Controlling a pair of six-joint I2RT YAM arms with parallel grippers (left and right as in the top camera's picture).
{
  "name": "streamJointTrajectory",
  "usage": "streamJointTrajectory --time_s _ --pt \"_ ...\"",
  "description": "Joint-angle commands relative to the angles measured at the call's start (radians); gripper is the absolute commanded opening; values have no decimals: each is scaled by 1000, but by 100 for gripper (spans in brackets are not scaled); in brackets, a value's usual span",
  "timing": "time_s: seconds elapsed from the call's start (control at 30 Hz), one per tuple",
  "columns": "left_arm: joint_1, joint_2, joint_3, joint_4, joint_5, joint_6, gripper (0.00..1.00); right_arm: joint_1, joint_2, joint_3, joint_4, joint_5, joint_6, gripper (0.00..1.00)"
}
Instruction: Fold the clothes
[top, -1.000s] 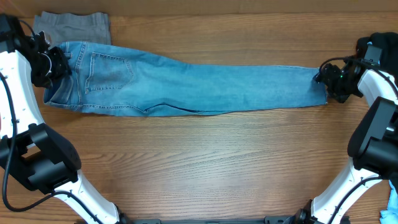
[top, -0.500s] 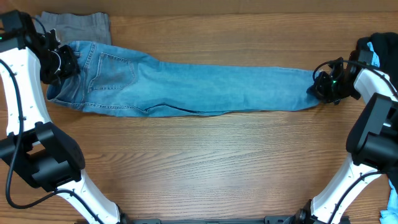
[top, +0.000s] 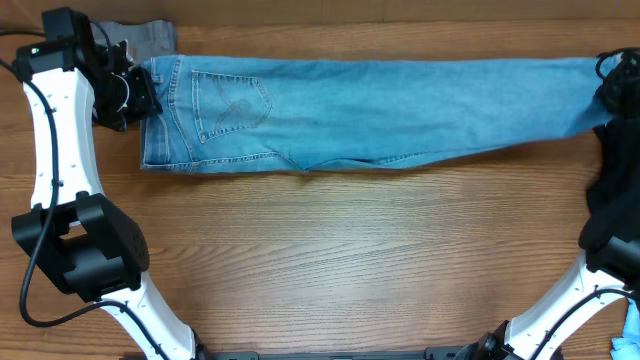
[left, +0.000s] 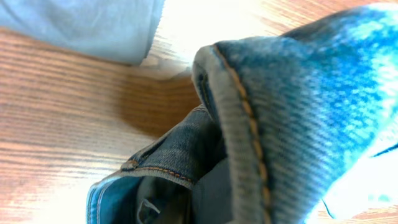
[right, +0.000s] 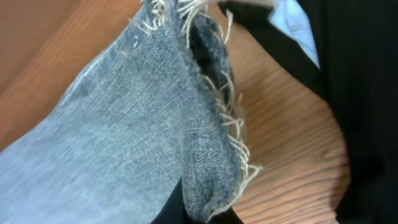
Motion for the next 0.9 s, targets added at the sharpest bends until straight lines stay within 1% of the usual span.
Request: streamJointTrajectory --time_s 0.0,0.13,0.17,0.2,0.23,0.27,0.33,0.37,0.47,0.53,0.7,0.87 --pt "-19 -12 25 23 -3 -18 4 97 -27 33 -29 2 3 4" --pt "-64 -11 25 56 -11 -18 6 213 -26 28 -23 3 2 4" --pt "-81 -11 25 70 -15 -18 9 257 -26 28 -16 3 3 4" --pt "-89 -11 25 77 -15 -18 16 281 -26 28 -13 3 3 4" --pt "-97 -11 25 83 -15 -18 46 325 -26 28 -10 2 4 4" --pt "-102 -11 25 85 -17 -18 62 356 -26 28 -8 2 4 4" --pt "-106 -11 25 85 -27 -18 73 414 -25 28 3 2 4 4" --pt "-106 -11 25 85 -37 -18 100 442 -24 28 12 -5 4 4" --pt "-103 -11 25 77 -70 -18 100 531 -23 28 59 -63 4 4" --pt "-93 -11 25 69 -89 -18 100 587 -23 27 106 -138 8 4" --pt "-54 -11 25 67 -89 -37 100 743 -15 23 287 -257 108 4" --pt "-37 -11 25 66 -89 -37 100 926 14 6 468 -335 142 4"
